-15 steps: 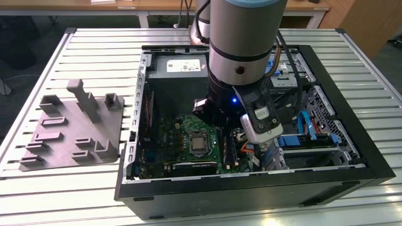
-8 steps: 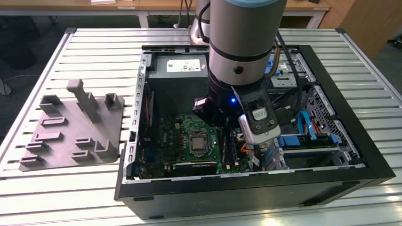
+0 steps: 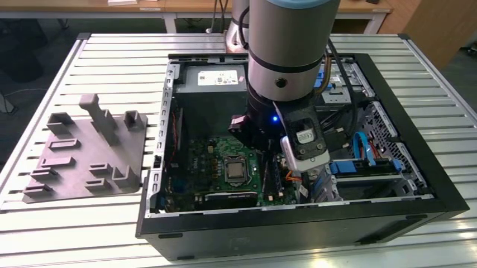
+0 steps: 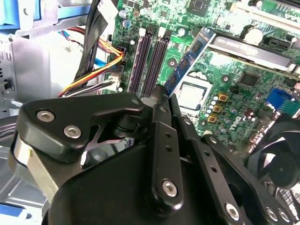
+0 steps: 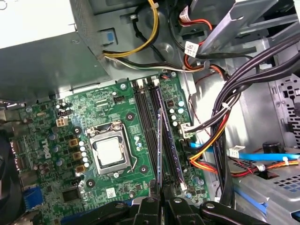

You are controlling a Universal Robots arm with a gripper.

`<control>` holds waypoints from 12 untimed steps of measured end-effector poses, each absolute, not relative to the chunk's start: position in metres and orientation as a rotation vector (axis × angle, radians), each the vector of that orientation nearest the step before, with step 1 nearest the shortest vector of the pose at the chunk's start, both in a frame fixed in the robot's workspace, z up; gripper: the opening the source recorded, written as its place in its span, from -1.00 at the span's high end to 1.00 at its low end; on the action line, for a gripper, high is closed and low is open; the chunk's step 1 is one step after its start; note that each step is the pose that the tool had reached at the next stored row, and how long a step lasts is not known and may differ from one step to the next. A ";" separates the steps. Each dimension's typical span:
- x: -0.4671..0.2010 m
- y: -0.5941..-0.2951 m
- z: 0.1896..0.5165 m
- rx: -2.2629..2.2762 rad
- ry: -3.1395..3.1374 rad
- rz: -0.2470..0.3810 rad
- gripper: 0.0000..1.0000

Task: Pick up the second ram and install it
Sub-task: 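Insert the second ram into the second slot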

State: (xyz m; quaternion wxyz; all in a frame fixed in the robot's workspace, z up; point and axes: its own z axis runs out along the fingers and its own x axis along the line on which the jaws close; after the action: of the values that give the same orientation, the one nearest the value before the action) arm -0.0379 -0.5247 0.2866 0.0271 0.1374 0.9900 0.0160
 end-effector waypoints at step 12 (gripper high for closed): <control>-0.038 -0.525 0.281 0.389 3.063 0.050 0.73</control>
State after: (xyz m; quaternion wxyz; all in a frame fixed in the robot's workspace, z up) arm -0.0379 -0.5246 0.2806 0.0268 0.1258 0.9916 0.0163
